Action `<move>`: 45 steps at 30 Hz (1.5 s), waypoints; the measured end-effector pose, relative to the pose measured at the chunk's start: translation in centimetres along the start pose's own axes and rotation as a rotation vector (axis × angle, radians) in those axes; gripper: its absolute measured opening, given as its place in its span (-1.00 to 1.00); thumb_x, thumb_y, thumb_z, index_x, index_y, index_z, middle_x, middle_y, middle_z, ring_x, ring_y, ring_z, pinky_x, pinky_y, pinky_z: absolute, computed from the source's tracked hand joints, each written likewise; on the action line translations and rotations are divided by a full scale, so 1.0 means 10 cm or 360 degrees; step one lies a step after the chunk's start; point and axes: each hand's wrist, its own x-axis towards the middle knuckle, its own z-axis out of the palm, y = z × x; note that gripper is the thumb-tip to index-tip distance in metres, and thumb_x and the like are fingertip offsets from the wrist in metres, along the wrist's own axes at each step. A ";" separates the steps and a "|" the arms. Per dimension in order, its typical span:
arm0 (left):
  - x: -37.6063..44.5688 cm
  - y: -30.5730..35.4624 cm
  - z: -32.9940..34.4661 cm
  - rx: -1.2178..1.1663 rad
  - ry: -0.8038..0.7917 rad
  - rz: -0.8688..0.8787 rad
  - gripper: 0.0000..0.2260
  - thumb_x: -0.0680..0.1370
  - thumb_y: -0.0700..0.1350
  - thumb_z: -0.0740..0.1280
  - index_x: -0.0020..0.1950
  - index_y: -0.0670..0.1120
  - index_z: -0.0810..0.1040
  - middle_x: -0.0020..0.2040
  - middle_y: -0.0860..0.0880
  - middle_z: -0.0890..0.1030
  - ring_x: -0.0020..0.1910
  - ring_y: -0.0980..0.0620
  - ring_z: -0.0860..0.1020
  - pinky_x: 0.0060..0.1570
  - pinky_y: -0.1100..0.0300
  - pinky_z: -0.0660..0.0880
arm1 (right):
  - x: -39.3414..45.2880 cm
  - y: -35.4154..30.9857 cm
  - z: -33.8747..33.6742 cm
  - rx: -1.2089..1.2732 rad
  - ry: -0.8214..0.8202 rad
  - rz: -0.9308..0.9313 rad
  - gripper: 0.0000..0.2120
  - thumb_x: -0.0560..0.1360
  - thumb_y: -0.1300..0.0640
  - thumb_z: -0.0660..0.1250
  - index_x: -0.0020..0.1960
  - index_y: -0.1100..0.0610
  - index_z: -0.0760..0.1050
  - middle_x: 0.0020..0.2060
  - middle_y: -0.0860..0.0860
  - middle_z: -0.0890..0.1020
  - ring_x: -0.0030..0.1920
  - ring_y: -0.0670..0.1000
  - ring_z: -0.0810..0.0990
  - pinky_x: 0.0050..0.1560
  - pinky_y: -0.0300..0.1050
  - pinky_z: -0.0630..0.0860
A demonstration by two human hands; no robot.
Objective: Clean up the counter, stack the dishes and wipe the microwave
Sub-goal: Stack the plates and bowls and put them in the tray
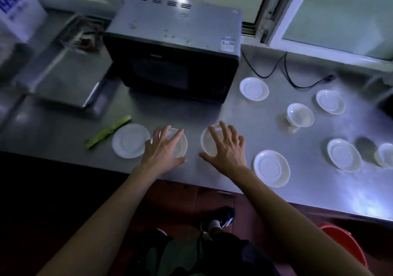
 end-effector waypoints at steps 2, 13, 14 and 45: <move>-0.23 -0.35 -0.07 -0.0033 0.0020 -0.0083 -0.13 0.38 0.32 0.40 0.58 0.19 0.06 0.56 -0.04 0.02 0.53 -0.16 -0.01 0.32 -0.25 0.30 | 0.04 -0.38 0.01 -0.0001 0.0008 -0.0070 -0.12 0.35 -0.49 0.26 0.53 -0.11 0.14 0.55 0.07 0.12 0.49 0.23 0.13 0.32 0.24 0.29; -1.26 -1.77 -0.43 -0.0151 0.0206 -0.0498 -0.19 0.33 0.30 0.40 0.50 0.26 0.10 0.51 0.02 0.06 0.47 -0.13 0.08 0.31 -0.20 0.30 | 0.23 -2.14 0.10 0.0049 0.0013 -0.0441 -0.13 0.32 -0.47 0.32 0.50 -0.13 0.16 0.55 0.05 0.14 0.49 0.21 0.14 0.28 0.22 0.27; -1.32 -1.86 -0.44 -0.0154 0.0213 -0.0532 -0.19 0.34 0.31 0.41 0.50 0.26 0.10 0.51 0.02 0.05 0.47 -0.13 0.06 0.31 -0.20 0.30 | 0.26 -2.26 0.11 0.0041 0.0002 -0.0468 -0.13 0.32 -0.47 0.31 0.51 -0.14 0.14 0.55 0.05 0.13 0.50 0.20 0.13 0.28 0.22 0.28; 0.07 -4.24 -1.33 -0.0065 0.0134 -0.0691 -0.13 0.34 0.35 0.42 0.55 0.22 0.11 0.53 0.02 0.02 0.52 -0.10 0.00 0.35 -0.23 0.25 | 2.77 -3.91 0.50 0.0221 -0.0027 -0.0532 -0.14 0.30 -0.53 0.17 0.51 -0.17 0.19 0.54 0.07 0.20 0.48 0.22 0.19 0.28 0.23 0.27</move>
